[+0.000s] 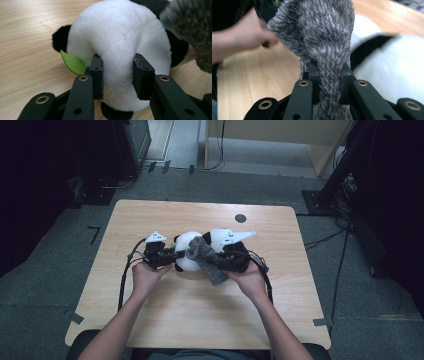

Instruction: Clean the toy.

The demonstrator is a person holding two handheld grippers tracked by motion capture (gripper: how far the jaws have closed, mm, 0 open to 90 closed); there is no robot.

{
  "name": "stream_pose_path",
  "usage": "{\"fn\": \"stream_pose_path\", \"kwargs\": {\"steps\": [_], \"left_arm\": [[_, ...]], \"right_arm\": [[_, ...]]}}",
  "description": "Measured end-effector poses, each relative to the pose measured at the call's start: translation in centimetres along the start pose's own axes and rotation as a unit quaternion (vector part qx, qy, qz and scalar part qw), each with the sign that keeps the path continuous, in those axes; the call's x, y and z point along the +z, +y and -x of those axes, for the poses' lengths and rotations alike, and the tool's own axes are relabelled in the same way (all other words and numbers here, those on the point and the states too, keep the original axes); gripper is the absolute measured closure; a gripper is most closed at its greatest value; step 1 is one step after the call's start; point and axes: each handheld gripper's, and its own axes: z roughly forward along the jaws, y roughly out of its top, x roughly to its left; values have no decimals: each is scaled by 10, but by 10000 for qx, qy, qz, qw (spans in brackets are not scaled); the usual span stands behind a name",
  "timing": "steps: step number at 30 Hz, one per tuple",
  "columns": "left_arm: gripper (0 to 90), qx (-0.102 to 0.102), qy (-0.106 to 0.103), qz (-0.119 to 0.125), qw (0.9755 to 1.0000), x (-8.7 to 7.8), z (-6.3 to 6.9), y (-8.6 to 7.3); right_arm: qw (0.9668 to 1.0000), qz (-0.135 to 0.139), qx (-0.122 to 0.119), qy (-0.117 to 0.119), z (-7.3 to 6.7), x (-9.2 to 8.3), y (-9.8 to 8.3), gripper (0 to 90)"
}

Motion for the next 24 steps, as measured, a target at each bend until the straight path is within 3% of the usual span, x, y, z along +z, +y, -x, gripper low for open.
{"fn": "stream_pose_path", "kwargs": {"steps": [5, 12, 16, 24], "left_arm": [[663, 19, -11, -32, 10000, -1, 0, 0], [664, 11, 2, -26, 10000, 0, 0, 0], [664, 13, 10, -30, 10000, 0, 0, 0], [665, 46, -9, -51, 10000, 0, -1, -1]], "right_arm": [[9999, 9, -127, -90, -7, 30, 20, 788], [9993, -322, -30, -166, 2, 66, 18, 787], [9995, -303, 82, -20, 6, 68, 12, 788], [9989, -437, 80, 132, 10, 65, 0, 789]]}}
